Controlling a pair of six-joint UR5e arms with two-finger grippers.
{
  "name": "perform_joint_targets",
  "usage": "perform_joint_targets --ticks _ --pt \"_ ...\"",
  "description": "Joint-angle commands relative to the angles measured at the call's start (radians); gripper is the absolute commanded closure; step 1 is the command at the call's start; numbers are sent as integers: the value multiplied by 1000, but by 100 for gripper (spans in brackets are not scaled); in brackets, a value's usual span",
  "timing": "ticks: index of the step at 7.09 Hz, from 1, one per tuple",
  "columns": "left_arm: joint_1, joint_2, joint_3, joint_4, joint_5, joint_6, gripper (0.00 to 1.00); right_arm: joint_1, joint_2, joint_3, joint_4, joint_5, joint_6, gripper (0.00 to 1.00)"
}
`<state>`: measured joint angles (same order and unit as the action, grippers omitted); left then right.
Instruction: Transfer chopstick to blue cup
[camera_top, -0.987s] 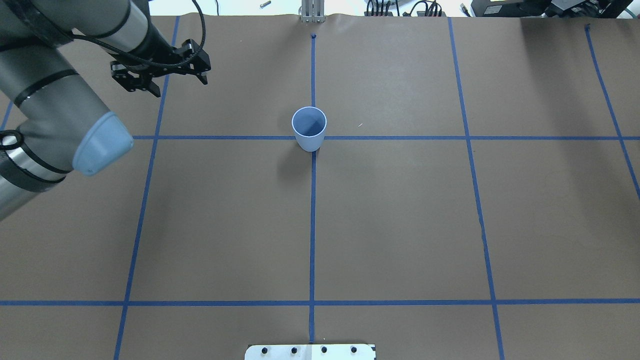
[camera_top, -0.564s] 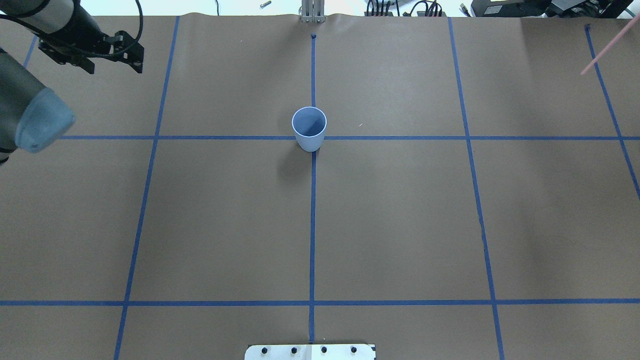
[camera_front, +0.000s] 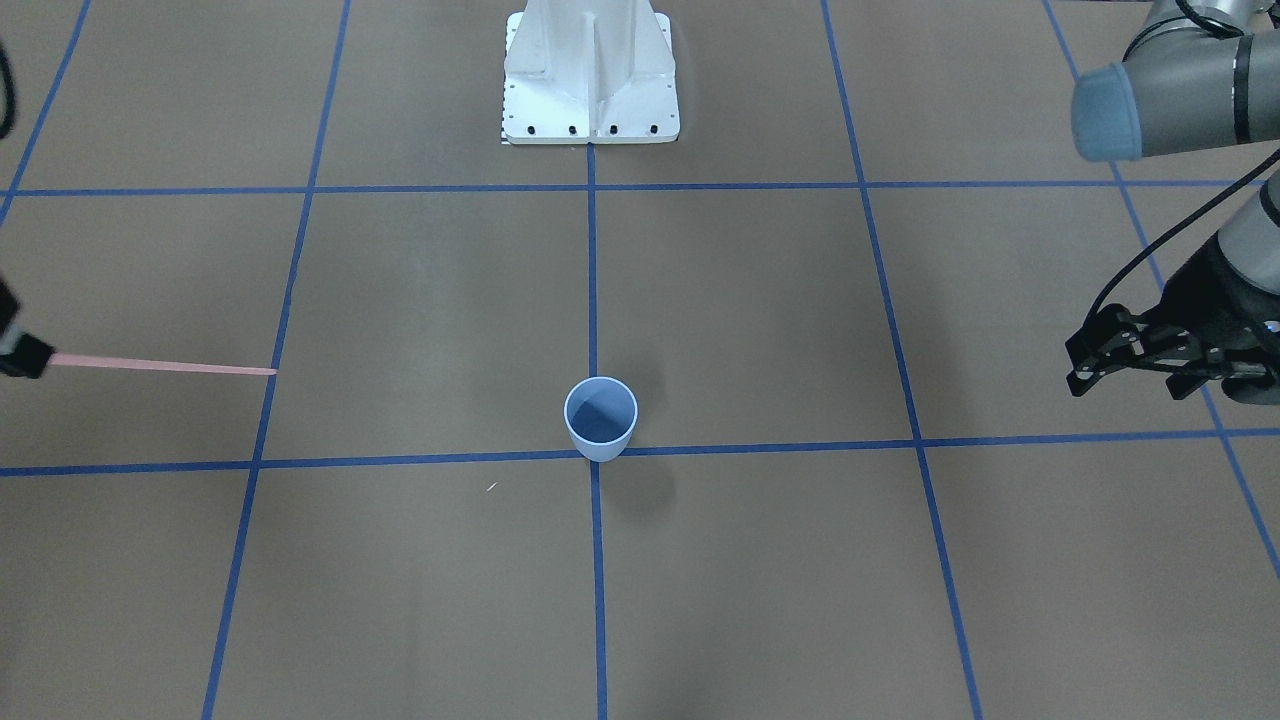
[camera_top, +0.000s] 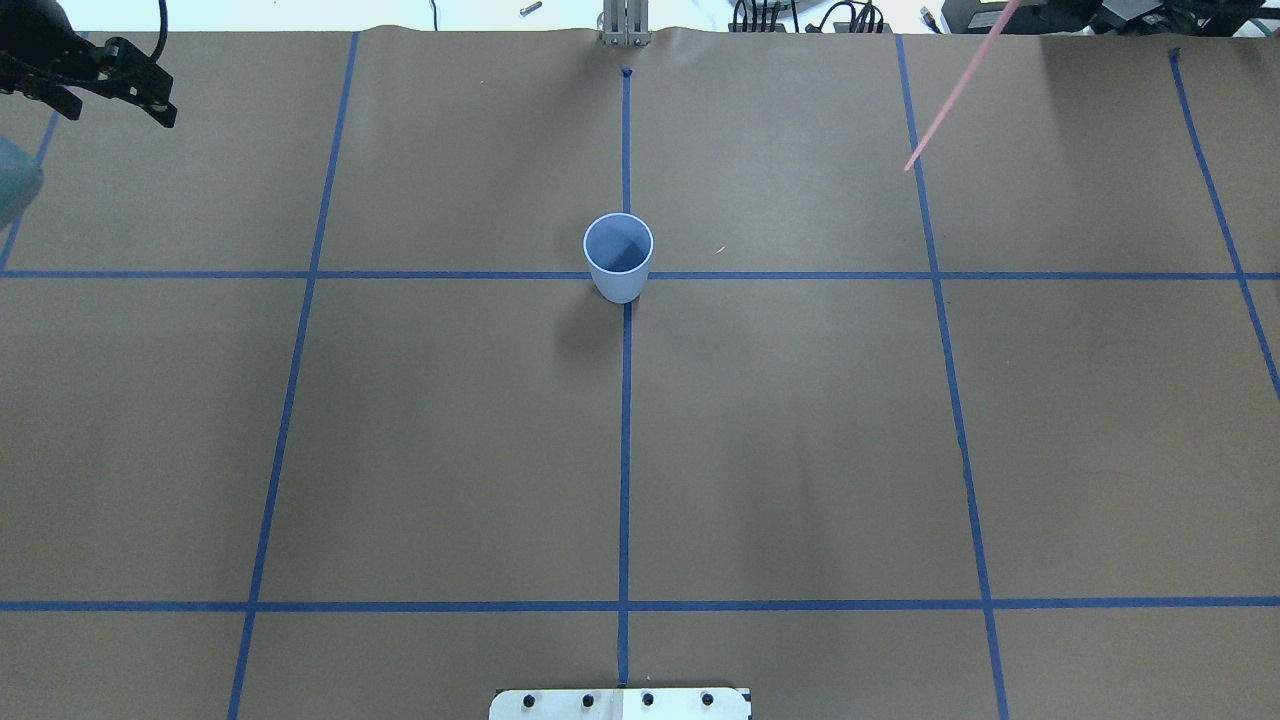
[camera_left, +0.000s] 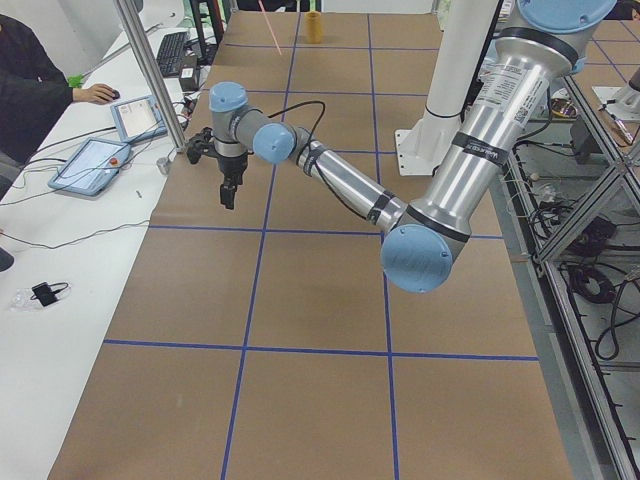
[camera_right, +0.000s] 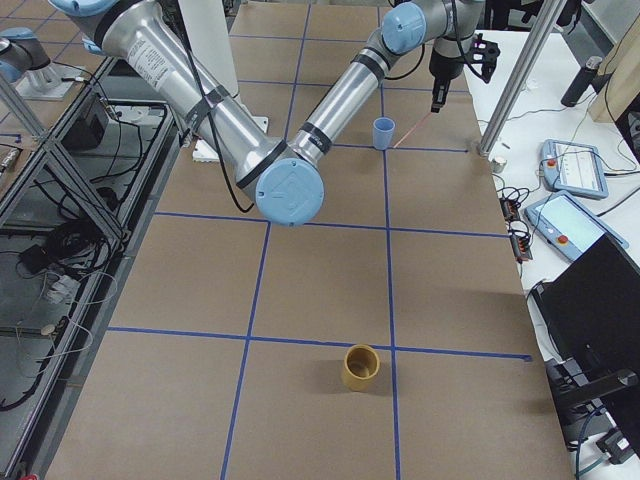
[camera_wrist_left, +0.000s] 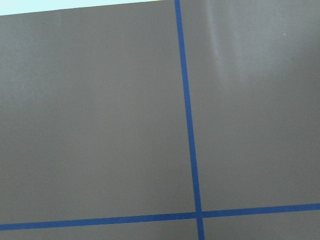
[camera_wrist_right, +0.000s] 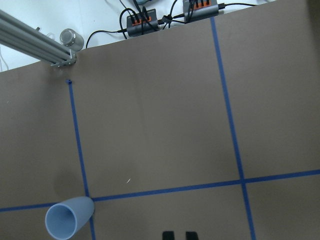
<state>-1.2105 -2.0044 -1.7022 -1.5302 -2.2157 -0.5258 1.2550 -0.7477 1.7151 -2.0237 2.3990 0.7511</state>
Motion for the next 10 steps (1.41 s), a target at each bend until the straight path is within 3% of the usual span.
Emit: perform_joint_targets --ticks 1,2,5,10 --pt "-8 3 13 -1 -7 6 2 -191 82 -11 76 -128 184 100" --pt "-8 3 33 -8 -7 6 2 -224 99 -50 199 -148 309 100" --pt "-8 4 61 -27 -7 6 2 -334 255 -222 221 -256 364 100" --pt "-8 4 71 -27 -7 7 2 -416 243 -310 280 -340 361 100"
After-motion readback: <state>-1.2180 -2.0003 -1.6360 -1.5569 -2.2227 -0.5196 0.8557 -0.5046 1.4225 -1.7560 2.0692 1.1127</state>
